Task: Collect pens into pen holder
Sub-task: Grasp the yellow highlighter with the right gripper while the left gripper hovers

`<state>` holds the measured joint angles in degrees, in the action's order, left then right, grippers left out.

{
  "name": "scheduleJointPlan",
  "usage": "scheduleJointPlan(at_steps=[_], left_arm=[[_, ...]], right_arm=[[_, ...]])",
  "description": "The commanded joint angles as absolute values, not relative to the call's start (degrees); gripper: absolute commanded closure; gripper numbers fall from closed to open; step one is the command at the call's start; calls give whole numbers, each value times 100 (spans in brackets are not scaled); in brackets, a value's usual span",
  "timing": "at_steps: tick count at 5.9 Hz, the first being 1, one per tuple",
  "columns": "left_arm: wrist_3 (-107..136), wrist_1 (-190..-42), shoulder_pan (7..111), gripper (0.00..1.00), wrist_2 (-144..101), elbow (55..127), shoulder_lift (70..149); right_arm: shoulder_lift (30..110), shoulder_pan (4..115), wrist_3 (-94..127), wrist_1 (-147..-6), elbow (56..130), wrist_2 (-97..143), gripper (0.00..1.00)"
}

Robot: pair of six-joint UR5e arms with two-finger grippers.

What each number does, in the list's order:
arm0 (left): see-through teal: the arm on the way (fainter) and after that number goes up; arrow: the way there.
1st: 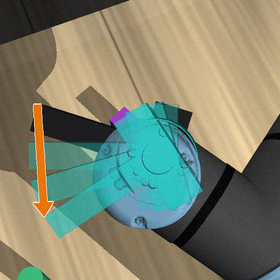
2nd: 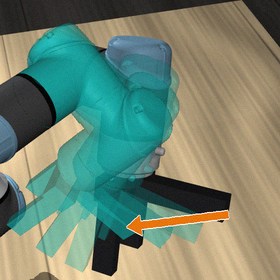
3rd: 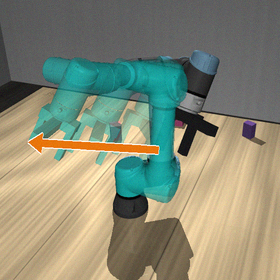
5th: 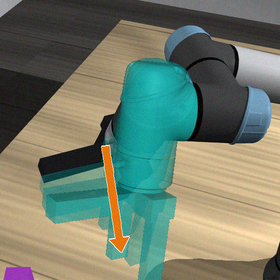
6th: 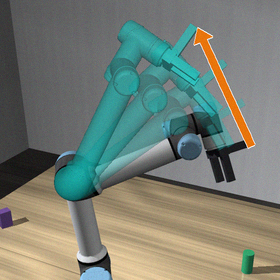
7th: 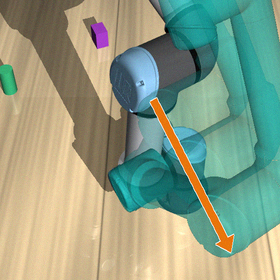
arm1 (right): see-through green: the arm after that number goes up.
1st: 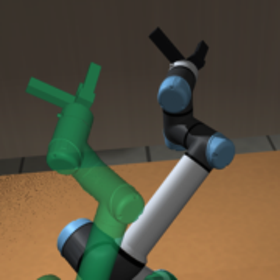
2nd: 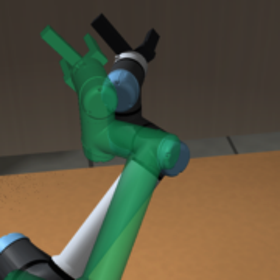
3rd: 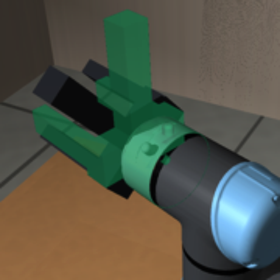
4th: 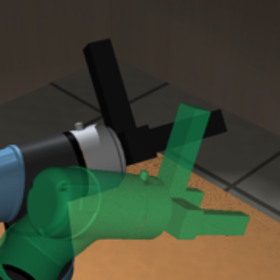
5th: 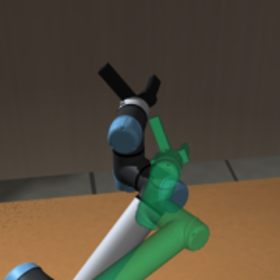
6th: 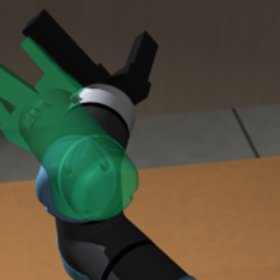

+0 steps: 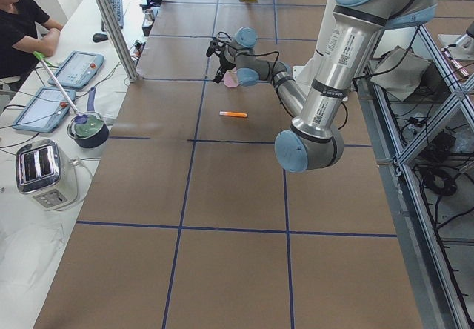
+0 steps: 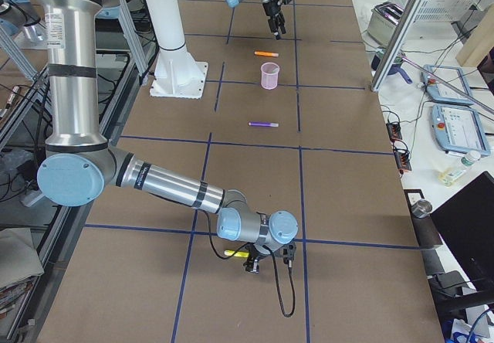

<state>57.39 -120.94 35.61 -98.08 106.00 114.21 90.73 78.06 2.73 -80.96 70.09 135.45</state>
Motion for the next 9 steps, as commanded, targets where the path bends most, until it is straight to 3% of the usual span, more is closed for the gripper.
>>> scheduleJointPlan(at_steps=[1,2,4,8,9], left_arm=[[5739,-12094,3568,0,-9809,10617,11417],[5739,-12094,3568,0,-9809,10626,11417],[5739,-12094,3568,0,-9809,10626,11417],[5739,-12111,3568,0,-9817,10934,11171],[5731,-12111,3568,0,-9817,10934,11171]], right_arm=[[9070,7761,299,-8095,7005,13553,58],[9070,7761,308,-8095,7005,13561,98],[9070,7770,299,-7982,7110,13824,100],[9079,7096,1772,-7444,10082,13861,100],[8714,6849,2819,-7444,10534,13869,100]])
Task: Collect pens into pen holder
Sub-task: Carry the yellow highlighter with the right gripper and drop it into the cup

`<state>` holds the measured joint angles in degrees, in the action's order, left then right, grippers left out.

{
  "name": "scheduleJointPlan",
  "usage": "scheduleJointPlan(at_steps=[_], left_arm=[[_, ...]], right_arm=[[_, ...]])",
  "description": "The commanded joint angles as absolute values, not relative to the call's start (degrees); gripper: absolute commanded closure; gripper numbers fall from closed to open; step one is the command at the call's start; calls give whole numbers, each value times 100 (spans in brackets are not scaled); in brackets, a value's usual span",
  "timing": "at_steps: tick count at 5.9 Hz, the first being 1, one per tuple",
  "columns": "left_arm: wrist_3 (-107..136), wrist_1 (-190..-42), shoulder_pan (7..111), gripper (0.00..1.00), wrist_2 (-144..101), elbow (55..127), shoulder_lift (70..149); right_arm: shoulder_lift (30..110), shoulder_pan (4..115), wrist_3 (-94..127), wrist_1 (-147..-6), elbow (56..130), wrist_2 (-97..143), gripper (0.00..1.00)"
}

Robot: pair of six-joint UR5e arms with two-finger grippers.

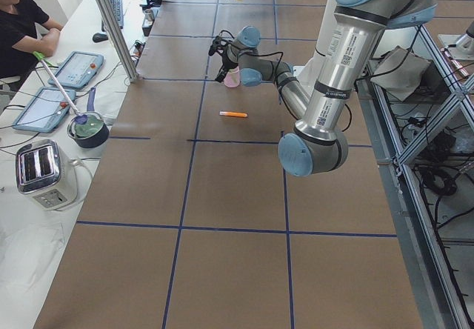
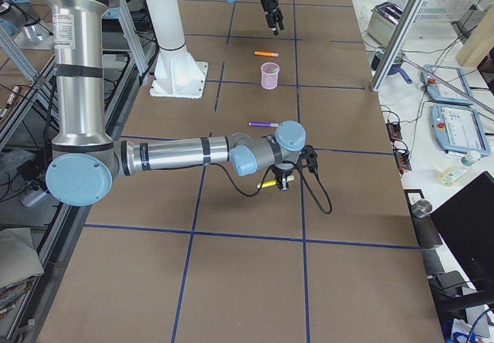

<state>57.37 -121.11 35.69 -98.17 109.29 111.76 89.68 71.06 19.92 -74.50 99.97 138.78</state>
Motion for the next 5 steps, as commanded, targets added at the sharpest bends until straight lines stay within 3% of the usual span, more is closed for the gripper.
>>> scheduleJointPlan(at_steps=[1,2,4,5], left_arm=[[5730,-12111,3577,0,-9817,10925,11171],[5730,-12111,3577,0,-9817,10899,11171],[5730,-12138,3586,0,-9809,10837,11171],[5730,-12129,3586,0,-9809,10802,11171]], right_arm=[[8092,6264,4240,-7444,10816,13652,100],[7816,5657,5106,-7462,11289,12823,100],[7218,4787,5752,-7506,11529,11855,100],[6711,3772,6427,-7793,11479,10595,100]])
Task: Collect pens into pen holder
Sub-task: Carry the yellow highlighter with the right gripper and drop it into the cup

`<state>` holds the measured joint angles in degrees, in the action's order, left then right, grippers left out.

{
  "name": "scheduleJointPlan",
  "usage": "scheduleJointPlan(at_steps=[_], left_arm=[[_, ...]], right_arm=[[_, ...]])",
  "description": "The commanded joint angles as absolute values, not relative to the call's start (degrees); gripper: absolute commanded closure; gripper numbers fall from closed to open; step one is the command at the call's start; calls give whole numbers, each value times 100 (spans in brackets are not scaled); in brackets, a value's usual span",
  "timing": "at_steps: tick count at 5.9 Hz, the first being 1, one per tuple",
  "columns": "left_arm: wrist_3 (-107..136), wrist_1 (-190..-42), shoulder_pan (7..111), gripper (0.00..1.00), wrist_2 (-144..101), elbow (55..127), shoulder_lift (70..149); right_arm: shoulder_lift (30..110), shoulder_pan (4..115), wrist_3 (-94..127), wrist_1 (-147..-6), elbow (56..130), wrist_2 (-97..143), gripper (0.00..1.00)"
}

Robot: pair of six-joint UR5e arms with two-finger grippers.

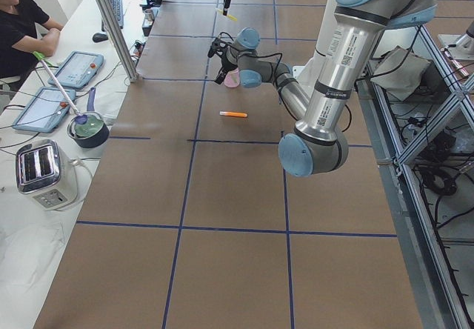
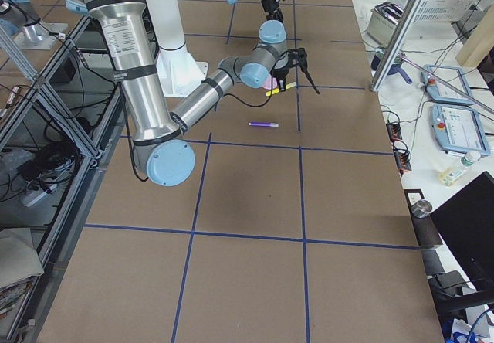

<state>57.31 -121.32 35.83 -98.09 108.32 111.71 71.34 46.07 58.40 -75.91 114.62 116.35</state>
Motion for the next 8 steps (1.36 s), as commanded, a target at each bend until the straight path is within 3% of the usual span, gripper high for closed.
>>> scheduleJointPlan(at_steps=[1,4,6,8], left_arm=[[5730,-12129,3595,0,-9800,10750,11171],[5643,-12129,3639,0,-9800,10653,11180],[5634,-12138,3656,0,-9800,10644,11180],[5616,-12129,3674,0,-9800,10652,11180]], right_arm=[[6036,3414,6695,-8501,11313,10043,100],[5319,2164,8127,-8141,10776,7022,100],[5379,1769,8359,-7149,10294,5616,100],[5510,1627,8271,-7075,10046,5546,99]])
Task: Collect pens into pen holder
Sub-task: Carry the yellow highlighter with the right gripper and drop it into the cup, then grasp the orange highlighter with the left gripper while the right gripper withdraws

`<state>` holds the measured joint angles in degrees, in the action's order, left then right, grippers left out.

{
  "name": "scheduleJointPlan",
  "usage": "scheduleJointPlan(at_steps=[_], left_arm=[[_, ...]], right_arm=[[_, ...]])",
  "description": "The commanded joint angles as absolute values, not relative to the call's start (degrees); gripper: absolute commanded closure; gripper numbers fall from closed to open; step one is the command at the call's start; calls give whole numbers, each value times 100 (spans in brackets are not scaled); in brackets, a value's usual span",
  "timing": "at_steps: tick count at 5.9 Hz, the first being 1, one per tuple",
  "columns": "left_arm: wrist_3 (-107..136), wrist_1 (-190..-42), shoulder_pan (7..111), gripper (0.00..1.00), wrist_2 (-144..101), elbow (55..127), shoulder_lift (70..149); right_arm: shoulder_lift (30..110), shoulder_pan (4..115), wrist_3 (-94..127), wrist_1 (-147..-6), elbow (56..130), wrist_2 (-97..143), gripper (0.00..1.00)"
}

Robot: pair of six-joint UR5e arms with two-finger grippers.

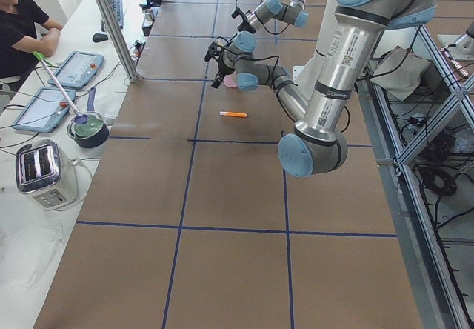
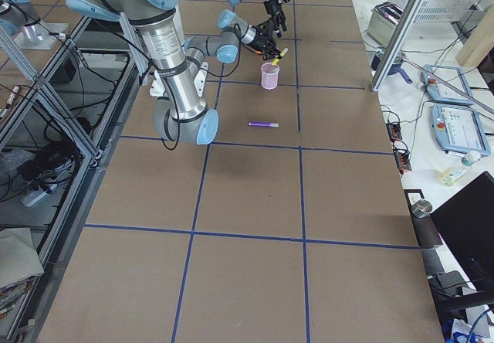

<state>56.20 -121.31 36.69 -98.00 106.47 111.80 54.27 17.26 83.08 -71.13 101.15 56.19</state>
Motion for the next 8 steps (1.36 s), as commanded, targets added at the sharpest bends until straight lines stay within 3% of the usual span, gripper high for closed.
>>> scheduleJointPlan(at_steps=[1,2,4,5,8], left_arm=[[5616,-12129,3683,0,-9800,10652,11180],[5625,-12129,3683,0,-9800,10652,11188],[5608,-12094,3657,0,-10018,10618,10988],[5573,-11955,3665,0,-10289,10478,10925],[5171,-10657,3682,0,-10993,10441,11030]], right_arm=[[5554,1548,8183,-7066,10063,5555,77],[5563,1460,8191,-7058,10081,5520,1],[5703,1503,8130,-7101,10368,5563,0],[6165,1520,8112,-7093,10902,5590,0],[6974,2203,8121,-7066,11467,6883,0]])
